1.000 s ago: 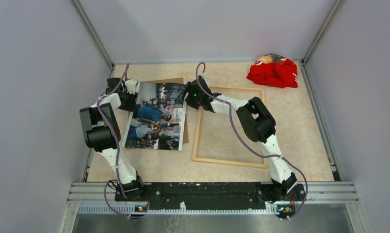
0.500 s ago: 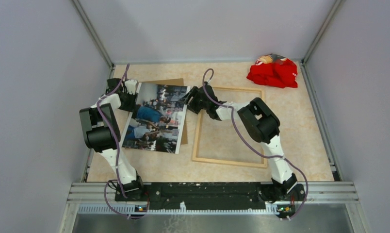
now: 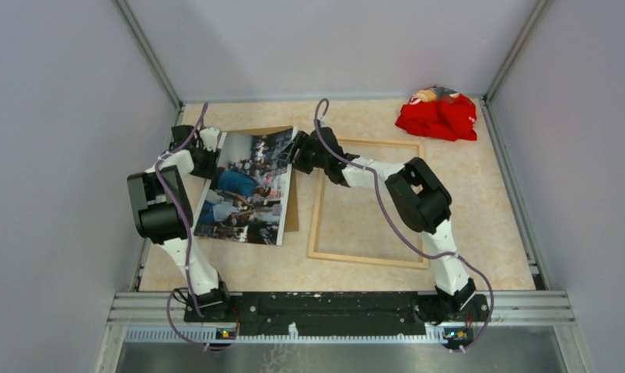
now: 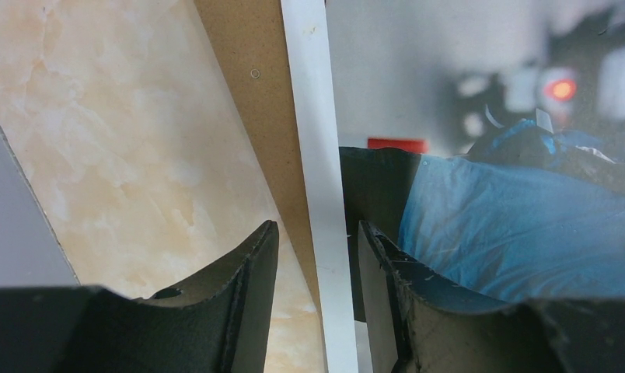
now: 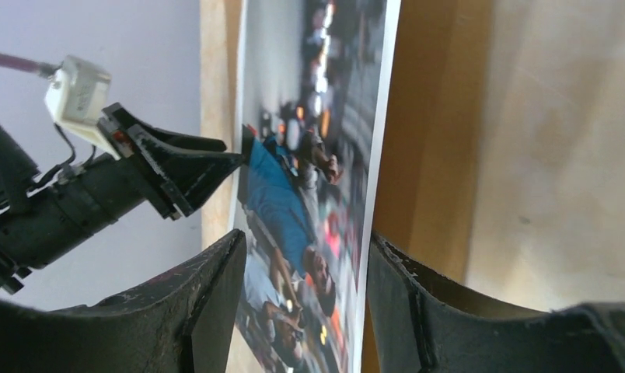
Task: Put the photo into the frame
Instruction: Pick up the photo at the center of the board.
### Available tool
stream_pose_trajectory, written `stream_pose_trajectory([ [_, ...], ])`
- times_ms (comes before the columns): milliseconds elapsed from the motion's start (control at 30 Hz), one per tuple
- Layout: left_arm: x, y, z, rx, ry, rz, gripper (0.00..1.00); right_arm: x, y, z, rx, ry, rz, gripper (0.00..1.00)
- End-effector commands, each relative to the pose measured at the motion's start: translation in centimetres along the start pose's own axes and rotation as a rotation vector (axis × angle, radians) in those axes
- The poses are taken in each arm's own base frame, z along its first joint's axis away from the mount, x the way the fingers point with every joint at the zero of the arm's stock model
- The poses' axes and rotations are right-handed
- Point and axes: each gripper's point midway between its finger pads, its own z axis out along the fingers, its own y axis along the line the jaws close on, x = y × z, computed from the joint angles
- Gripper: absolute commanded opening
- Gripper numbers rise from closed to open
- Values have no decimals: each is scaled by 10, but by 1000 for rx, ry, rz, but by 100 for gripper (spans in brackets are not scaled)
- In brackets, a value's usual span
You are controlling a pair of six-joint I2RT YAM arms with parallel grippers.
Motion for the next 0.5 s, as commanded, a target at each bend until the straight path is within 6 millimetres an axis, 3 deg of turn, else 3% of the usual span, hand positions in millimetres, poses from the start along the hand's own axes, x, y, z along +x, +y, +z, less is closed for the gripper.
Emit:
stream_pose_trajectory([
  [0, 40, -21, 4, 62, 122, -11, 49, -9, 51, -10, -68, -18, -129, 57],
  [233, 38, -20, 3, 61, 121, -9, 49, 5, 46, -4, -103, 11, -62, 56],
  [467, 37, -20, 2, 62, 118, -10, 49, 11, 46, 5, -123, 39, -16, 36],
])
